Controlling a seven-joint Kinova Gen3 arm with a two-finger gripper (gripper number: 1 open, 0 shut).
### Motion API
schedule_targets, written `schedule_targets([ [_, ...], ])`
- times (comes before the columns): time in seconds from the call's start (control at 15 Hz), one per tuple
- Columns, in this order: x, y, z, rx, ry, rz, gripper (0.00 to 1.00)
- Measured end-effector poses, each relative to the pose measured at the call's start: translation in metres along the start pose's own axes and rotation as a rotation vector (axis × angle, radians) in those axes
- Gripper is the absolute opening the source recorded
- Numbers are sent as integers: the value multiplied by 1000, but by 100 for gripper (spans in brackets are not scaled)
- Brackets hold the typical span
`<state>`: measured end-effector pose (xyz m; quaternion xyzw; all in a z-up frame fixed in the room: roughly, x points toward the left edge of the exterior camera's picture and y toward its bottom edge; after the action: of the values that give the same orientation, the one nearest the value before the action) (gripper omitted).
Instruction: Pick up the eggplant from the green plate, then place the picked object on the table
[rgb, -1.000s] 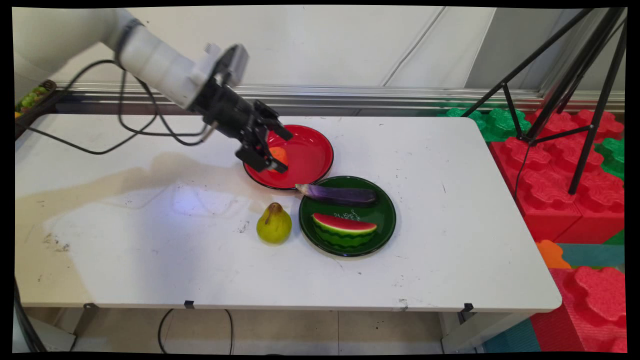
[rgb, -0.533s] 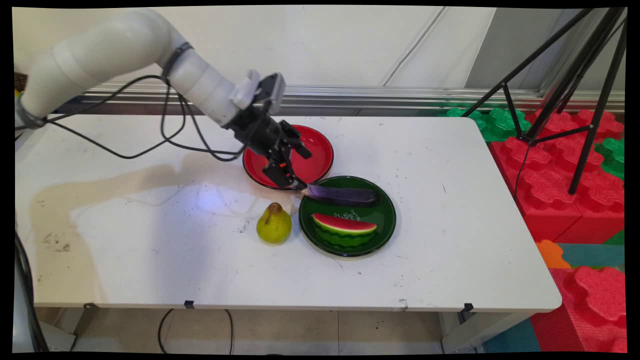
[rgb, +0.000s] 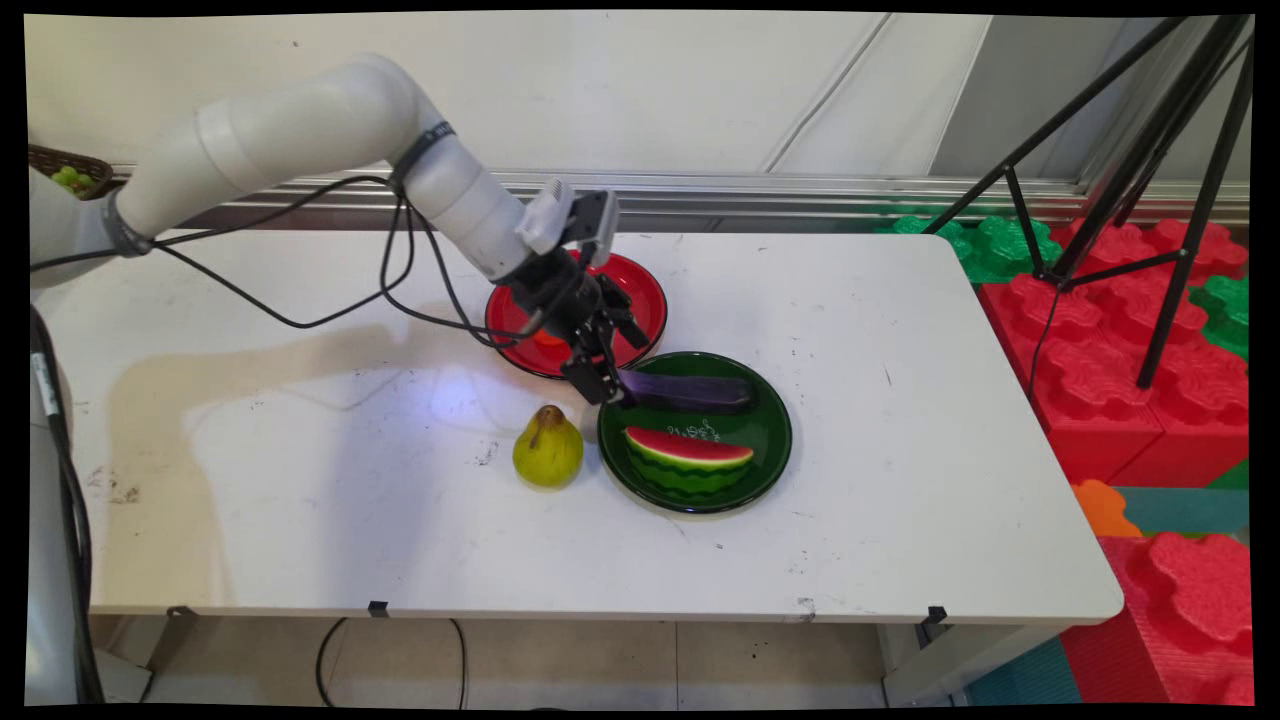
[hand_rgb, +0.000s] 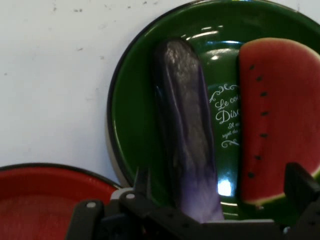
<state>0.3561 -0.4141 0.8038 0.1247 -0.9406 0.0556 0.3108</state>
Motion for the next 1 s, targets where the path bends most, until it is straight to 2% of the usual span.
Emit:
schedule_targets([
  [0.6,7,-7,32,-15,-29,10,100],
  [0.67,8,-7,34,-15,-29,11,0],
  [1.0,11,-9,41,-19,-32,9,0],
])
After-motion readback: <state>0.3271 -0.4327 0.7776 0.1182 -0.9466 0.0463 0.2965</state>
